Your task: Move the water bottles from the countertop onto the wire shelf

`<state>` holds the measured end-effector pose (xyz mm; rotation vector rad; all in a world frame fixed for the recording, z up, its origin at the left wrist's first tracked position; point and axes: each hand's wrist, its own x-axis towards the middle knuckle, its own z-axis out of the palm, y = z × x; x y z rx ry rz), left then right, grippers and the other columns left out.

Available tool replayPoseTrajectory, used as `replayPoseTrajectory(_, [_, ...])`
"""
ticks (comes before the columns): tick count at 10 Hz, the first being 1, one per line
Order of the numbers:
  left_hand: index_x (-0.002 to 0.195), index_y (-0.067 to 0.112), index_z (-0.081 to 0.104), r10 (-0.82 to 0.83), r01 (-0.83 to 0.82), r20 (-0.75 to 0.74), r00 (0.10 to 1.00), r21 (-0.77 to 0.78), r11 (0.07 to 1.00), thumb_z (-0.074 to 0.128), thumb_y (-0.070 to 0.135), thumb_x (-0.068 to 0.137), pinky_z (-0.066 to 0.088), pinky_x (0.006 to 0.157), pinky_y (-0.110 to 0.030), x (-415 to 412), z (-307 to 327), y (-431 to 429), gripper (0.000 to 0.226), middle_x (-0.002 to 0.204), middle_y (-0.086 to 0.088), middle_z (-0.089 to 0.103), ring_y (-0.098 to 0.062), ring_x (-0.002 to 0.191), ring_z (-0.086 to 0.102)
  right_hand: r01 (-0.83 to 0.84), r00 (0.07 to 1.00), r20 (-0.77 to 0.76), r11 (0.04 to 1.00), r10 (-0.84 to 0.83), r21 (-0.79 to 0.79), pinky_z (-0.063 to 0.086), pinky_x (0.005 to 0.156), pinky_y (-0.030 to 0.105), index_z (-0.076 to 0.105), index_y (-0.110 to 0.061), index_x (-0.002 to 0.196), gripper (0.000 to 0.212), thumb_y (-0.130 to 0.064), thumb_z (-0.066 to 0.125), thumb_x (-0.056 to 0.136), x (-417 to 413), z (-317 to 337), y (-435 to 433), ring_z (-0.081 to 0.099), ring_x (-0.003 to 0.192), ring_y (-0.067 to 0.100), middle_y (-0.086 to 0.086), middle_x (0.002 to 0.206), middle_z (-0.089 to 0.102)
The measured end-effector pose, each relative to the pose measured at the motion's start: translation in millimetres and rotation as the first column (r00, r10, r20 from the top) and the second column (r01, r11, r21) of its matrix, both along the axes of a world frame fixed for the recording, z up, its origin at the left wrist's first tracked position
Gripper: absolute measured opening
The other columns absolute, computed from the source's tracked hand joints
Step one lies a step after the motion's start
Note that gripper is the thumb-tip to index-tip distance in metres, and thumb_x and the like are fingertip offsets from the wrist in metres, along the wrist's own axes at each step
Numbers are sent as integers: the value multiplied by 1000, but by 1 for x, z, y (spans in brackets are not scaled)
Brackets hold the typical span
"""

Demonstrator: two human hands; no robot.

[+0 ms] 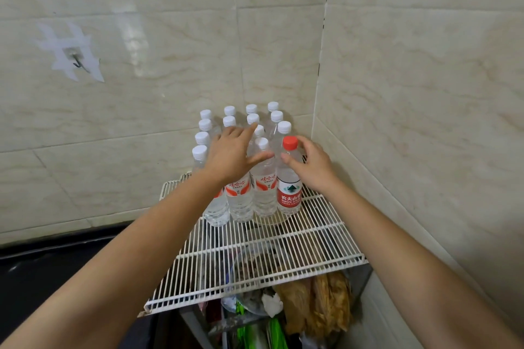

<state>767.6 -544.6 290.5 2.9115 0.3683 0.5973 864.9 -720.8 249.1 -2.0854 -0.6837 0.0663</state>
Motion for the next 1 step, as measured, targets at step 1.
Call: replayPoseTrajectory(1, [155,23,29,38,-15,282,959,-81,997,42,64,97,26,118,-48,-31,-19,-12,73,160,-6,35,-27,149,28,63,998,17,996,-64,69,32,120,48,27,-24,158,89,-46,75,86,-4,10,-3,33,148,23,5,162,32])
